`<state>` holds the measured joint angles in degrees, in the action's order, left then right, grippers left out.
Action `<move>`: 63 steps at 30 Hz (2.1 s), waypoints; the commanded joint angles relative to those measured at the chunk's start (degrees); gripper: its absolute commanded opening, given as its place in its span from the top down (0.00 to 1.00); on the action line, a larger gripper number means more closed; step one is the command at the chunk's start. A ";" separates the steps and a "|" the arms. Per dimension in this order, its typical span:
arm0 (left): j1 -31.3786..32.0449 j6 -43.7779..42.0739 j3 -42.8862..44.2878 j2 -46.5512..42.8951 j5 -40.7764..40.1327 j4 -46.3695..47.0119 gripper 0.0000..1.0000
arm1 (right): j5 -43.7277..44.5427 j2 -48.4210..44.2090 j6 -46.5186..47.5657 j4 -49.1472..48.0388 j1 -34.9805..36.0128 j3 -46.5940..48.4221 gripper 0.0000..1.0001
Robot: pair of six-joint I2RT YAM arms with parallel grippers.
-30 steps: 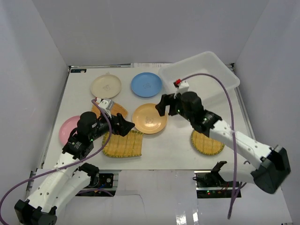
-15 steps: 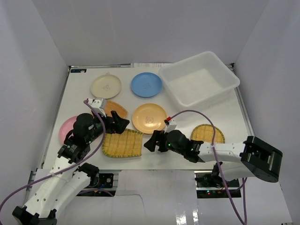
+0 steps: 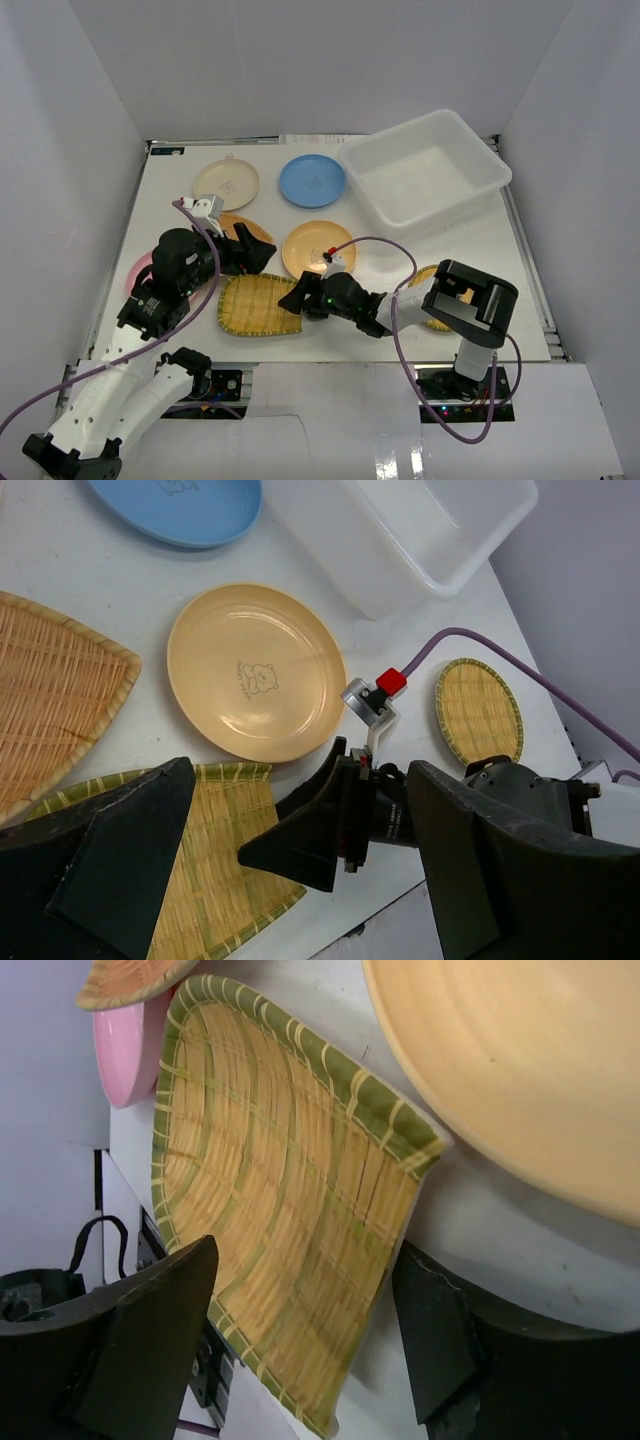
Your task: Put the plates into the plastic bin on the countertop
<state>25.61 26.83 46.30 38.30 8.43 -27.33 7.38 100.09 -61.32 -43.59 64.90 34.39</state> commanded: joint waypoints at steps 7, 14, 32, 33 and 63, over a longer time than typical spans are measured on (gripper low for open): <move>-0.21 -1.25 3.97 -0.25 2.47 -1.50 0.06 | 4.66 3.36 -9.34 -12.82 0.05 -3.88 0.73; -0.21 -0.46 5.99 -0.07 5.11 -0.35 0.08 | 7.72 -18.38 -1.71 -3.12 0.22 -10.75 0.92; 3.74 28.19 -14.05 4.22 27.29 31.81 0.18 | -10.09 -30.42 27.92 38.04 -55.37 37.98 0.92; 7.75 27.67 -13.61 5.63 25.17 31.99 0.18 | -10.97 -28.31 28.70 39.27 -57.33 40.55 0.92; 39.61 17.29 16.18 65.57 -7.55 29.97 0.10 | -14.16 2.75 40.40 59.51 -73.52 47.62 0.31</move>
<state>64.53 46.06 58.46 101.54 3.51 4.12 -12.23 107.00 -22.02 15.38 -8.38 85.47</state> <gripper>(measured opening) 0.898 0.651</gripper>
